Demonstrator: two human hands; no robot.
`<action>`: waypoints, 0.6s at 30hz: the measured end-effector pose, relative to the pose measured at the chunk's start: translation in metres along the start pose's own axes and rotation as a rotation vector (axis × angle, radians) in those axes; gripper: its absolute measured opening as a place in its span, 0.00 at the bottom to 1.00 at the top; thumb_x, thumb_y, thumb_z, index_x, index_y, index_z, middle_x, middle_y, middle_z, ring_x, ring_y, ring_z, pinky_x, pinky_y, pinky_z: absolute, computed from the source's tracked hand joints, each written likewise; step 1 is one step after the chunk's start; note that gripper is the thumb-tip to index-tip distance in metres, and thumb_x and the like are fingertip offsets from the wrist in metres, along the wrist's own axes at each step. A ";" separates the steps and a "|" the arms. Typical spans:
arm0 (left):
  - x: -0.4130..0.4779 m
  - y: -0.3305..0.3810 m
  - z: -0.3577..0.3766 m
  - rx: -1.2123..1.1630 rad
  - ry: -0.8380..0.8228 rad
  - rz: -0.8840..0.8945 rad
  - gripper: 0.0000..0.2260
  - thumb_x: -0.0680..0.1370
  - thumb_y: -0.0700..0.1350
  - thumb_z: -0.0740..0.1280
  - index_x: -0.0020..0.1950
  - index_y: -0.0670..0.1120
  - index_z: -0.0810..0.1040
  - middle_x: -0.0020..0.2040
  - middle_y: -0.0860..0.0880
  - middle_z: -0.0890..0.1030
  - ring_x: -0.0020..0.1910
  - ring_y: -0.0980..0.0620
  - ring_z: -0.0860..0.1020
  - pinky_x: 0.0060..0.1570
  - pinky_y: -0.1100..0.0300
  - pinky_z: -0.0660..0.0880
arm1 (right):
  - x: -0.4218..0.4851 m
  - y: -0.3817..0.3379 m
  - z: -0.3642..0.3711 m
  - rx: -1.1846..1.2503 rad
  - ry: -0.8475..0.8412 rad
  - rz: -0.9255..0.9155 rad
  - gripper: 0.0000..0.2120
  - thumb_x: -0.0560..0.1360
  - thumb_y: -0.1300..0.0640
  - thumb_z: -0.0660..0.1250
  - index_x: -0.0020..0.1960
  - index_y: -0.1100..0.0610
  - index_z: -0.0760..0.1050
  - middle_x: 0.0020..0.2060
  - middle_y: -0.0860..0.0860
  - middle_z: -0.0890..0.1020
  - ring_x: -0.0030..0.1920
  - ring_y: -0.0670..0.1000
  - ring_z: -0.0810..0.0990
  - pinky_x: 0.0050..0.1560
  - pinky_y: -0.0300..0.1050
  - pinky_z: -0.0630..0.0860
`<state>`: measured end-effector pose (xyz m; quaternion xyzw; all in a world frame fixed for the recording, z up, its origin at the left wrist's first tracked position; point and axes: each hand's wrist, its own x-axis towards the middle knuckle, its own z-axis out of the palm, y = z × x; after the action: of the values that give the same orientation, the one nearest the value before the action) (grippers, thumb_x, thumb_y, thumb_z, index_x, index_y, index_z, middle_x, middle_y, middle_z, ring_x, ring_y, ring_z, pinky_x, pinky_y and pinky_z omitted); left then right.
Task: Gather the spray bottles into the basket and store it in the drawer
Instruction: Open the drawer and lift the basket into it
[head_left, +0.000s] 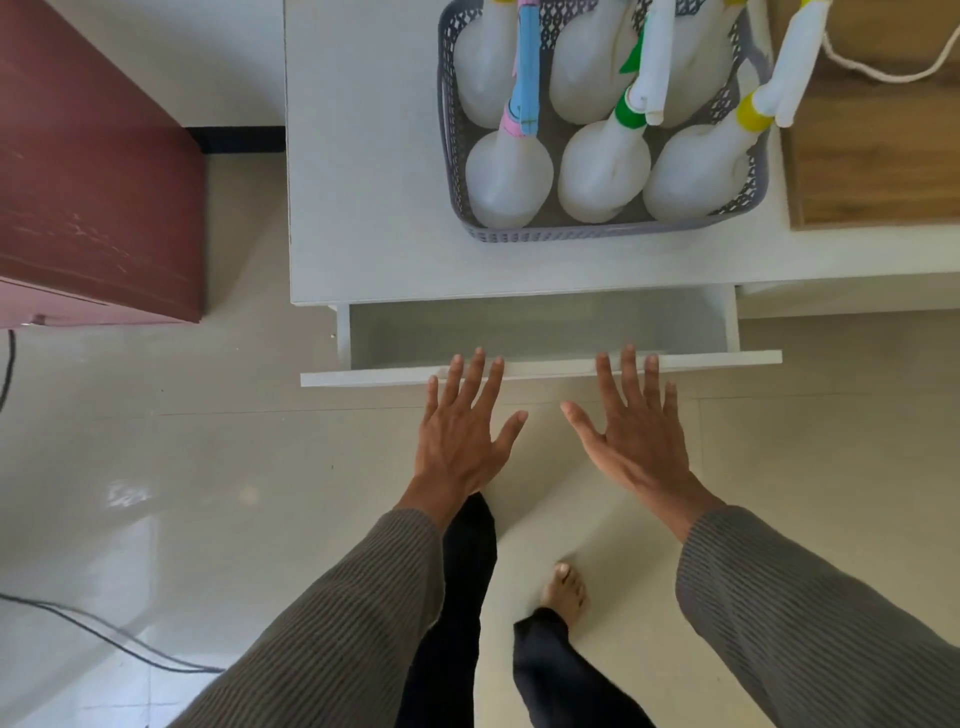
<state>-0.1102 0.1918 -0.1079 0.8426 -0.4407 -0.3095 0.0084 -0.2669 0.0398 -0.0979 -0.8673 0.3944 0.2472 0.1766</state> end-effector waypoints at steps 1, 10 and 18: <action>-0.004 0.002 0.001 -0.015 -0.010 -0.009 0.34 0.77 0.68 0.38 0.80 0.54 0.39 0.81 0.51 0.40 0.80 0.48 0.38 0.78 0.46 0.39 | -0.005 0.001 0.003 0.002 -0.005 -0.001 0.40 0.77 0.27 0.40 0.80 0.47 0.34 0.80 0.54 0.34 0.79 0.60 0.33 0.79 0.63 0.40; -0.054 0.018 0.025 -0.070 -0.164 -0.065 0.35 0.77 0.70 0.43 0.80 0.55 0.41 0.81 0.50 0.38 0.80 0.47 0.37 0.76 0.45 0.38 | -0.062 0.014 0.036 0.066 -0.057 -0.019 0.40 0.77 0.27 0.41 0.80 0.47 0.34 0.80 0.54 0.34 0.79 0.60 0.32 0.79 0.61 0.37; -0.109 0.028 0.070 -0.127 -0.122 -0.100 0.40 0.73 0.74 0.39 0.80 0.57 0.41 0.81 0.53 0.38 0.79 0.49 0.36 0.75 0.48 0.37 | -0.115 0.023 0.073 0.065 -0.062 -0.027 0.44 0.75 0.25 0.42 0.80 0.48 0.32 0.78 0.55 0.31 0.78 0.61 0.31 0.79 0.59 0.35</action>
<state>-0.2136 0.2746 -0.1005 0.8409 -0.3772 -0.3876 0.0195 -0.3706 0.1306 -0.0945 -0.8583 0.3848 0.2585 0.2199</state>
